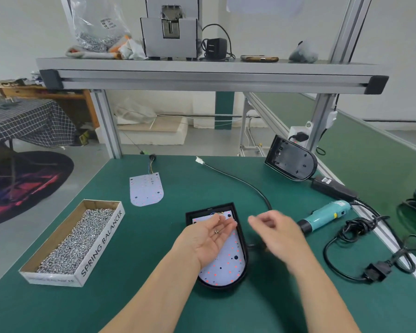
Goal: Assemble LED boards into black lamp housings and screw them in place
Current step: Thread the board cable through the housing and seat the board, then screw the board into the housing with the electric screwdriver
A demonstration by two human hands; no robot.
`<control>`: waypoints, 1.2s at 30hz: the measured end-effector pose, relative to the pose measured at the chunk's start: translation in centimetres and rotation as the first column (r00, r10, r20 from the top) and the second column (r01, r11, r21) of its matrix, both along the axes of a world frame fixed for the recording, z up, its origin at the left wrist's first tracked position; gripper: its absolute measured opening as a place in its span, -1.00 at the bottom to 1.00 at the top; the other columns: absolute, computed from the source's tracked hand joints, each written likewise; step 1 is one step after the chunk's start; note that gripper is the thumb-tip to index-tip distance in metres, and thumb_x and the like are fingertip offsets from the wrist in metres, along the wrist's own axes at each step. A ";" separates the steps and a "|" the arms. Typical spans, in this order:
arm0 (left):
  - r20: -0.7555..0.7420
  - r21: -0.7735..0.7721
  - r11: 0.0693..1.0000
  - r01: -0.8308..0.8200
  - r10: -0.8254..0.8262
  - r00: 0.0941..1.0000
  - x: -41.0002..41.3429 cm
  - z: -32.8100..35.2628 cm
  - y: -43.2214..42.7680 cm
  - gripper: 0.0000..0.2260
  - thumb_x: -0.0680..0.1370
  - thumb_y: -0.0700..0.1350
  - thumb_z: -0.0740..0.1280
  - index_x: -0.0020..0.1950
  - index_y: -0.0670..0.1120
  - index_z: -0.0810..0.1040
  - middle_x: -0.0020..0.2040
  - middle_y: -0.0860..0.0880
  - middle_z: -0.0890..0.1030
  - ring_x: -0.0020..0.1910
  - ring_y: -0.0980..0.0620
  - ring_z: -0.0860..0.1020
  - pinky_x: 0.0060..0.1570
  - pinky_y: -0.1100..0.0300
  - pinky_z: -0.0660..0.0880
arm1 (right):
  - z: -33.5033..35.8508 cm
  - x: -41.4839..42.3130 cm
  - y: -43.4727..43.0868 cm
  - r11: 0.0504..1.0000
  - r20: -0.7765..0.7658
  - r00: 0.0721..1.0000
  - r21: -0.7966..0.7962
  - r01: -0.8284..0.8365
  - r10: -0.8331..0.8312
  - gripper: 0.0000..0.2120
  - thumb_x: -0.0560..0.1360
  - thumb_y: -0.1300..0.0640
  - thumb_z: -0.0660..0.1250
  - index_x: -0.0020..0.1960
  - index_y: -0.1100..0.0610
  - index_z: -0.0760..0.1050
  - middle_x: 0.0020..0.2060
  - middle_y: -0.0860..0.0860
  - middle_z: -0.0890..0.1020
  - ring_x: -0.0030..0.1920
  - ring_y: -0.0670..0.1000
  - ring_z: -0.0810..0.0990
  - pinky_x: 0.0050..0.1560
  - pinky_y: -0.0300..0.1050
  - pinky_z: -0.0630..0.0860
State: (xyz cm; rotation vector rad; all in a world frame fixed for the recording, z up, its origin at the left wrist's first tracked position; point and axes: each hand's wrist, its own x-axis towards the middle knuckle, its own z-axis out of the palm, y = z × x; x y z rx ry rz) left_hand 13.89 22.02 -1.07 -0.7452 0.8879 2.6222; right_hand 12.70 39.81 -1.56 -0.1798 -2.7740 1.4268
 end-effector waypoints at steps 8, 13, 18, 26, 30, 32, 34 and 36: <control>0.016 -0.144 0.989 -0.022 0.025 1.000 0.1 -0.1 0.7 -0.98 0.51 -0.39 0.42 -0.08 -0.34 0.61 -0.30 -0.16 0.64 -0.33 0.02 0.62 -0.43 0.33 0.57 | -0.2 -3.3 9.0 0.836 0.034 0.888 0.357 0.417 -0.458 -0.27 0.51 -0.23 0.38 0.42 0.24 0.25 0.28 0.28 0.45 0.21 0.33 0.52 0.14 0.16 0.47; -0.024 -0.162 0.986 -0.040 0.037 0.999 0.1 -0.5 0.9 -0.94 0.50 -0.40 0.42 -0.04 -0.36 0.63 -0.21 -0.18 0.66 -0.21 -0.03 0.64 -0.31 0.30 0.63 | -0.2 -5.6 8.8 0.855 0.097 0.891 0.346 0.387 -0.443 -0.14 0.46 -0.15 0.44 0.49 0.23 0.06 0.13 0.25 0.58 0.14 0.28 0.55 0.12 0.08 0.48; -0.058 -0.132 0.991 -0.027 0.020 0.998 0.3 -0.6 0.8 -0.90 0.57 -0.44 0.30 0.01 -0.40 0.61 -0.12 -0.23 0.67 -0.16 -0.10 0.67 -0.32 0.27 0.64 | -0.9 -5.9 9.4 0.800 0.192 0.803 -0.111 0.590 -0.565 -0.39 0.36 0.01 0.48 0.26 0.26 0.32 -0.07 0.14 0.56 -0.13 0.16 0.58 -0.12 -0.06 0.48; -0.083 -0.170 0.985 0.006 -0.021 0.996 0.4 -0.6 0.9 -0.88 0.57 -0.46 0.28 -0.04 -0.38 0.62 -0.23 -0.23 0.70 -0.26 -0.07 0.71 -0.31 0.27 0.63 | 0.2 -3.1 8.1 0.195 0.169 0.895 -0.944 0.267 -0.412 -0.82 0.52 0.18 0.34 0.08 0.09 0.40 -0.18 0.04 0.58 -0.40 -0.06 0.51 -0.50 -0.33 0.37; -0.083 -0.183 0.983 -0.004 -0.011 0.996 0.4 -0.5 1.1 -0.90 0.58 -0.45 0.28 -0.01 -0.38 0.59 -0.23 -0.23 0.68 -0.29 -0.06 0.70 -0.31 0.27 0.64 | 1.2 -2.7 7.6 -0.107 -0.003 0.977 -0.994 -0.027 -0.212 -0.56 0.47 -0.28 0.37 0.00 0.10 0.50 -0.29 -0.01 0.56 -0.41 -0.05 0.45 -0.47 -0.27 0.35; -0.093 -0.194 0.981 0.000 -0.019 0.995 0.5 -0.3 1.1 -0.92 0.58 -0.44 0.29 0.01 -0.39 0.57 -0.27 -0.22 0.67 -0.32 -0.06 0.70 -0.32 0.26 0.64 | 0.9 -3.0 7.2 -0.413 -0.128 0.985 -0.896 -0.163 -0.112 -0.57 0.52 -0.25 0.34 -0.02 0.14 0.50 -0.34 -0.08 0.45 -0.43 -0.10 0.39 -0.47 -0.32 0.23; -0.102 -0.207 0.978 0.010 -0.032 0.994 0.6 -0.2 1.2 -0.93 0.58 -0.43 0.29 0.00 -0.39 0.56 -0.30 -0.22 0.67 -0.35 -0.06 0.70 -0.35 0.24 0.63 | 0.3 -3.6 6.4 -0.535 -0.183 0.981 -0.823 -0.192 -0.070 -0.64 0.55 -0.18 0.32 0.01 0.15 0.52 -0.38 -0.11 0.40 -0.46 -0.14 0.34 -0.47 -0.32 0.13; -0.109 -0.215 0.977 0.016 -0.041 0.993 0.5 -0.2 1.2 -0.93 0.59 -0.42 0.29 0.00 -0.40 0.56 -0.32 -0.22 0.66 -0.36 -0.06 0.70 -0.35 0.23 0.63 | 0.3 -4.2 5.3 -0.468 -0.203 0.979 -0.862 -0.195 -0.034 -0.65 0.49 -0.11 0.34 0.13 0.12 0.56 -0.41 -0.12 0.35 -0.44 -0.14 0.26 -0.44 -0.32 0.09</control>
